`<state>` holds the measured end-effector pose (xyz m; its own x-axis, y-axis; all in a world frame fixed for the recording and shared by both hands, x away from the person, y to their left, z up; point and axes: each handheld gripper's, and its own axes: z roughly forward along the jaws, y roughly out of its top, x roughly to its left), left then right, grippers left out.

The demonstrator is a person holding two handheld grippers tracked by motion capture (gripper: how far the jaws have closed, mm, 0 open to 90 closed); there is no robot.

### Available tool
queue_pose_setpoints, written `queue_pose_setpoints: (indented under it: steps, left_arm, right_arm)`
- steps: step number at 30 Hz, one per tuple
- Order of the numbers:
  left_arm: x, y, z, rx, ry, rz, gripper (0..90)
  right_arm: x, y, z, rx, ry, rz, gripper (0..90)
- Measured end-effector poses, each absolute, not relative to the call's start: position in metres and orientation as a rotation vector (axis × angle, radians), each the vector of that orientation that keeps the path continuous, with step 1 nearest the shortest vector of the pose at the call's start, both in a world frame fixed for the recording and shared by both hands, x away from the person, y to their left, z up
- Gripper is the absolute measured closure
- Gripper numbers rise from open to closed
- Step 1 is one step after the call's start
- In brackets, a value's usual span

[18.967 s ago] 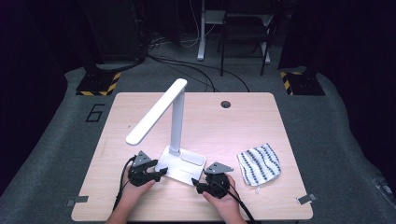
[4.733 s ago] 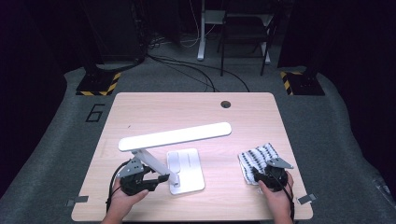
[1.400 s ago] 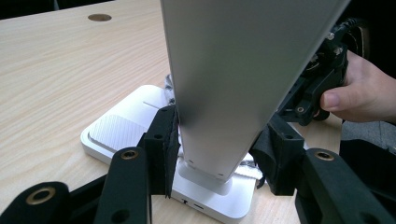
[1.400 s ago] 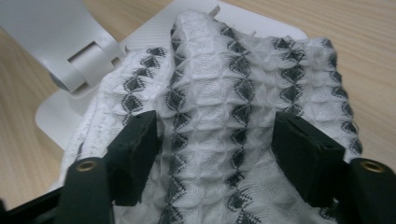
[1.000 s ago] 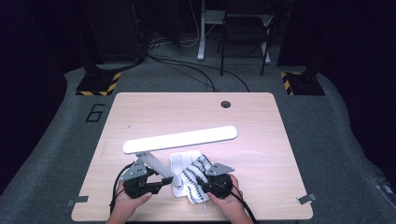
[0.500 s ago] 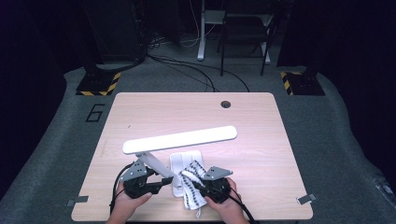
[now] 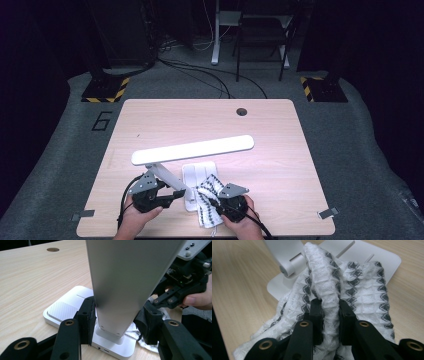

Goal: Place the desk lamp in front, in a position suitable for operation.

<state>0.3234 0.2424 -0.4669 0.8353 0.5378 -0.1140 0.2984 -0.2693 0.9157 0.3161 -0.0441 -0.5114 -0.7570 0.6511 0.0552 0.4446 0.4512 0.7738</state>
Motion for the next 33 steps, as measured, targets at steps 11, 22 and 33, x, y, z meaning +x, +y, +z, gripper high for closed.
queue_pose_setpoints:
  steps: [11, 22, 33]
  left_arm:
    - [0.324, 0.243, -0.467, 1.874, 0.623, 0.261, 53.8]
    - [0.324, 0.243, -0.468, 1.873, 0.622, 0.259, 53.8]
    - [0.324, 0.243, -0.468, 1.871, 0.619, 0.261, 53.7]
  right_arm:
    - [0.340, -0.046, -0.512, 0.958, 2.415, 1.179, 76.6]
    - [0.367, -0.042, -0.511, 0.999, 2.412, 1.161, 76.5]
    - [0.387, -0.037, -0.512, 1.044, 2.384, 1.154, 76.3]
